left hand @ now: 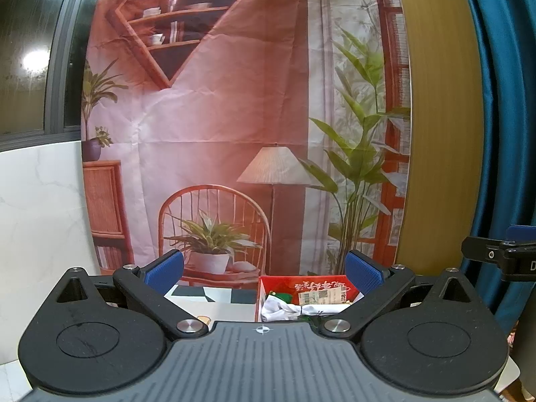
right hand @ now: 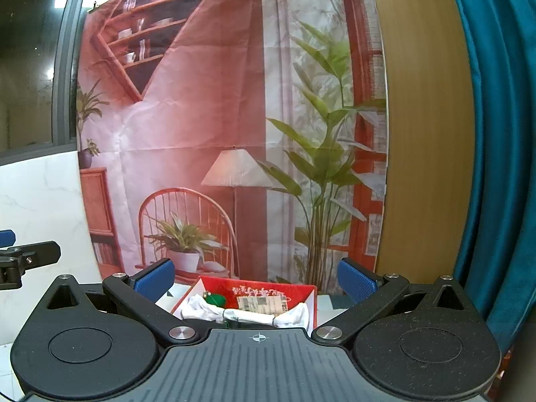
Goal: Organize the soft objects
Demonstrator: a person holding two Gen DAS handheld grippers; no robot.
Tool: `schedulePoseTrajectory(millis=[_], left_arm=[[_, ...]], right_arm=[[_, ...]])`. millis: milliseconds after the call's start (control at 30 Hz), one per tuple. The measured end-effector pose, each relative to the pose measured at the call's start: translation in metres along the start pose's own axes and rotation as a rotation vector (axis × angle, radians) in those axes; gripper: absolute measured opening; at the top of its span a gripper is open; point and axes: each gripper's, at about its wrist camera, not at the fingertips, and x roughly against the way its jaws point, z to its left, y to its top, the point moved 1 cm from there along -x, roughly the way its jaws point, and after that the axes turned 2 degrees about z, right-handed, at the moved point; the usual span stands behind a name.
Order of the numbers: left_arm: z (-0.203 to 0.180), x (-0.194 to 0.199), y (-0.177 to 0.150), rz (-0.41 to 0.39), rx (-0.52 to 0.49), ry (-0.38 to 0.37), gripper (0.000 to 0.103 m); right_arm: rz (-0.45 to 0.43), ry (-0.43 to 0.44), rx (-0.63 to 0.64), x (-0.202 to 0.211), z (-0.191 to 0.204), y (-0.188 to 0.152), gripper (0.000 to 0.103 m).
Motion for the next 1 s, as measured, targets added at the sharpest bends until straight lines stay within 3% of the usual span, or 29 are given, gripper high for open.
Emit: schedulePoseTrajectory(millis=[1000], left_arm=[[0.0046, -0.0002, -0.0008, 0.001, 0.000, 0.013, 0.103]], right_arm=[[0.006, -0.004, -0.003, -0.0010, 0.0004, -0.0041, 0.103]])
